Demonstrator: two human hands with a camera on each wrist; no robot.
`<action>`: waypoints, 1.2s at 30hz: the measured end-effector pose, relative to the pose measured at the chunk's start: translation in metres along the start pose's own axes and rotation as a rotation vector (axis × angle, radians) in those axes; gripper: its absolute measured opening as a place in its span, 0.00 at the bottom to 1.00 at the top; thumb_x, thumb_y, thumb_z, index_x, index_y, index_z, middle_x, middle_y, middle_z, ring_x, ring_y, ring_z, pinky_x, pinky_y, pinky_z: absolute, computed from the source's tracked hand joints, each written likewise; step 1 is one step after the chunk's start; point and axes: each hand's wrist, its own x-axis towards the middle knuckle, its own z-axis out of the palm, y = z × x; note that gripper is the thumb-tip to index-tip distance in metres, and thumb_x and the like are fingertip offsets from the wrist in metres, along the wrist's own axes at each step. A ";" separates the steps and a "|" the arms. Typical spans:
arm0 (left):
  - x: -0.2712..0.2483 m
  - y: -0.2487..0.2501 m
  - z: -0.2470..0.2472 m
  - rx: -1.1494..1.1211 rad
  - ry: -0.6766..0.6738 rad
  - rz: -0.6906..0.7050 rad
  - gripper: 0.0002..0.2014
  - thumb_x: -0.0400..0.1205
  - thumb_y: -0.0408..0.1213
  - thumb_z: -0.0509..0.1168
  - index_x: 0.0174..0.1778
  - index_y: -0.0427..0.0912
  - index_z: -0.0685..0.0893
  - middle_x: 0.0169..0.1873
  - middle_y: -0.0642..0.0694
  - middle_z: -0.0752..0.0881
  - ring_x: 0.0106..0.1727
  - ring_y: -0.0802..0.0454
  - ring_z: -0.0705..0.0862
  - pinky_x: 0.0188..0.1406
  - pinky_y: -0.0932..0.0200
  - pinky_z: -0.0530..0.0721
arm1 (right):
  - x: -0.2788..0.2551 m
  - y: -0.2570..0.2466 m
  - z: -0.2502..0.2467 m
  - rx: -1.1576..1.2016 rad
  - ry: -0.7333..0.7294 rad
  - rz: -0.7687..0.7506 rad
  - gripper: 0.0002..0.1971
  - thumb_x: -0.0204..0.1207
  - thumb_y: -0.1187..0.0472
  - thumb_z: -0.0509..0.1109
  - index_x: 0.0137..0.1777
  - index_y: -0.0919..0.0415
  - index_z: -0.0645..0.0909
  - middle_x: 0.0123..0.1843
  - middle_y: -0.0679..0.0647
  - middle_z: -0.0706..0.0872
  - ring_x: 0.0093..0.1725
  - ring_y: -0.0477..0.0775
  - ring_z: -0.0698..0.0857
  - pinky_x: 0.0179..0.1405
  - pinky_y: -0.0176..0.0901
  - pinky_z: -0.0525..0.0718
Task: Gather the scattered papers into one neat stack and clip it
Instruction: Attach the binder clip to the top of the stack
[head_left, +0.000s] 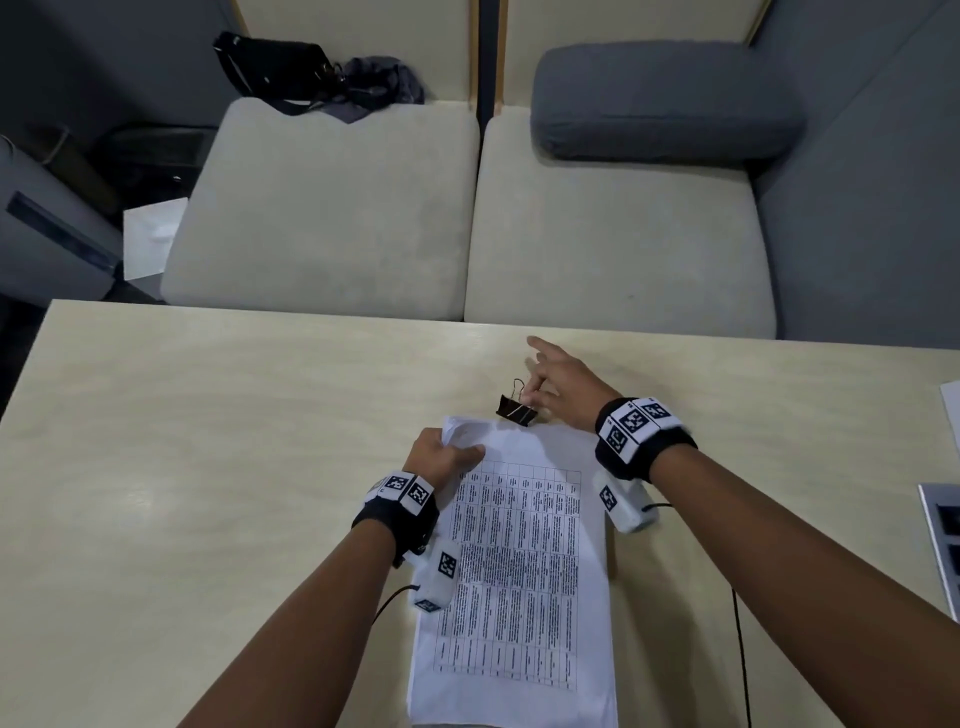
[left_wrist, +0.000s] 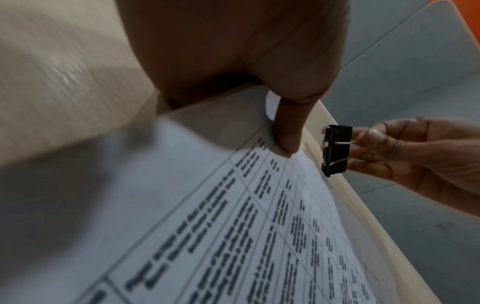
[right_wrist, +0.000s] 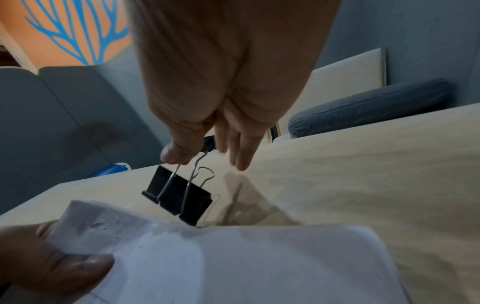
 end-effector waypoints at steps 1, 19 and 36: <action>0.001 -0.001 0.000 0.000 0.002 -0.010 0.07 0.76 0.31 0.70 0.46 0.30 0.85 0.20 0.50 0.69 0.15 0.56 0.65 0.17 0.68 0.64 | 0.001 0.000 -0.001 -0.026 -0.029 -0.012 0.05 0.78 0.63 0.72 0.40 0.57 0.83 0.85 0.55 0.61 0.80 0.52 0.68 0.79 0.47 0.65; 0.010 -0.007 -0.001 0.038 0.052 -0.021 0.15 0.72 0.32 0.73 0.25 0.43 0.74 0.15 0.56 0.73 0.15 0.57 0.69 0.18 0.66 0.67 | 0.011 -0.017 0.002 0.038 -0.194 -0.031 0.17 0.67 0.65 0.82 0.30 0.39 0.85 0.76 0.52 0.78 0.70 0.52 0.81 0.65 0.39 0.80; 0.010 -0.008 -0.002 0.028 0.015 -0.020 0.17 0.75 0.30 0.72 0.25 0.43 0.73 0.17 0.54 0.76 0.15 0.58 0.73 0.15 0.69 0.70 | 0.012 0.001 0.009 -0.020 -0.088 0.108 0.12 0.63 0.54 0.85 0.42 0.60 0.92 0.50 0.54 0.92 0.49 0.49 0.90 0.57 0.48 0.87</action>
